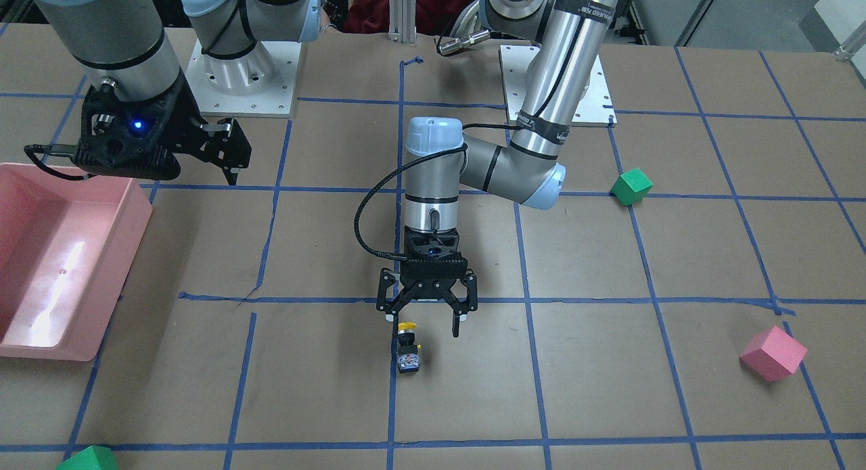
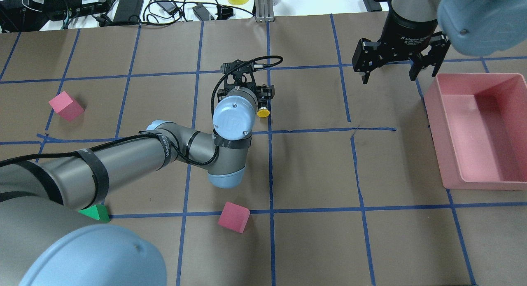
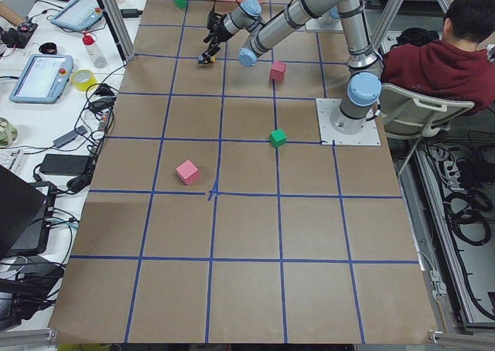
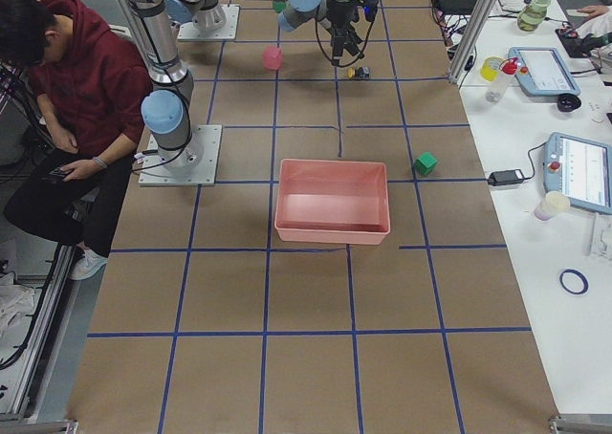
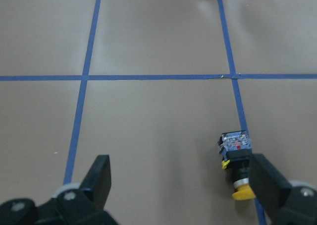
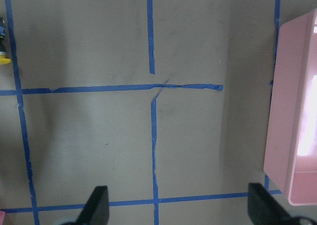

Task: Align button upright
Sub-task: 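Raise the right gripper away while the left gripper grasps the button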

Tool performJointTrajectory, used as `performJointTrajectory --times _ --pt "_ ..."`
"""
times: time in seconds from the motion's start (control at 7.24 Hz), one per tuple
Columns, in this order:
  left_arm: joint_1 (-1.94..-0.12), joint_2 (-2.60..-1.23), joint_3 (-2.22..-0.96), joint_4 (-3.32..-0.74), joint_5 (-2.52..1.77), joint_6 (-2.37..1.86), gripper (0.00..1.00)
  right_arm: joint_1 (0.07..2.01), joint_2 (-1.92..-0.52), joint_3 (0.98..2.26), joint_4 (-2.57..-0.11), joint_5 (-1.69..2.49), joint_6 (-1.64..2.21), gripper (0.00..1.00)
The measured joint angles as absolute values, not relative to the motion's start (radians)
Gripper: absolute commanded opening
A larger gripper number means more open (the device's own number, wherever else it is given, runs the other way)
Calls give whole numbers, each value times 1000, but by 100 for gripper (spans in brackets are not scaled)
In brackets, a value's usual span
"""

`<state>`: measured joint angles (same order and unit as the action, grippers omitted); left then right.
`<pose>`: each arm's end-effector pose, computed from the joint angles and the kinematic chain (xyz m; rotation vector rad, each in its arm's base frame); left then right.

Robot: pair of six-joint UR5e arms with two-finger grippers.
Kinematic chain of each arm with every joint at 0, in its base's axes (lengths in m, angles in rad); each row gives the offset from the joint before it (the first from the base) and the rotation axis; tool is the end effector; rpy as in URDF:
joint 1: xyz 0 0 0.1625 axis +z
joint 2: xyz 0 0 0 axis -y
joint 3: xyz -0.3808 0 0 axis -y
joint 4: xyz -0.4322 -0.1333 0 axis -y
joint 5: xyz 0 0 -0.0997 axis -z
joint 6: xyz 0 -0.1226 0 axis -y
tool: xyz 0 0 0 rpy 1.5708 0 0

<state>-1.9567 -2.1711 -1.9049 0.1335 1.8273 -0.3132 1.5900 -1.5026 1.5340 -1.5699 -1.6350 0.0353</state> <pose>-0.3303 -0.5416 0.1134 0.0454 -2.8619 1.2143 0.1360 -0.5511 0.4033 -0.0232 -3.0761 -0.0470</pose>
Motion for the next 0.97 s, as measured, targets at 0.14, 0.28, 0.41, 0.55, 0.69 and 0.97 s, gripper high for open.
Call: performJointTrajectory --times 0.14,0.28,0.41,0.55,0.69,0.97 --pt "-1971 -2201 -1899 170 1843 -316 100 1589 -1507 1534 -1567 -1633 -13 100" --pt "-1981 -2230 -1897 211 1850 -316 100 1588 -1509 1534 -1567 -1632 -79 100" --pt "-1985 -2259 -1897 262 1853 -314 100 1590 -1510 1534 -1567 -1631 -118 100" --pt "-1987 -2282 -1898 299 1854 -311 100 1588 -1510 1535 -1568 -1632 -135 100" --pt "-1991 -2295 -1903 316 1854 -309 100 1586 -1510 1537 -1569 -1633 -137 100" --pt "-2008 -2302 -1920 323 1867 -312 94 1585 -1512 1535 -1569 -1632 -127 100"
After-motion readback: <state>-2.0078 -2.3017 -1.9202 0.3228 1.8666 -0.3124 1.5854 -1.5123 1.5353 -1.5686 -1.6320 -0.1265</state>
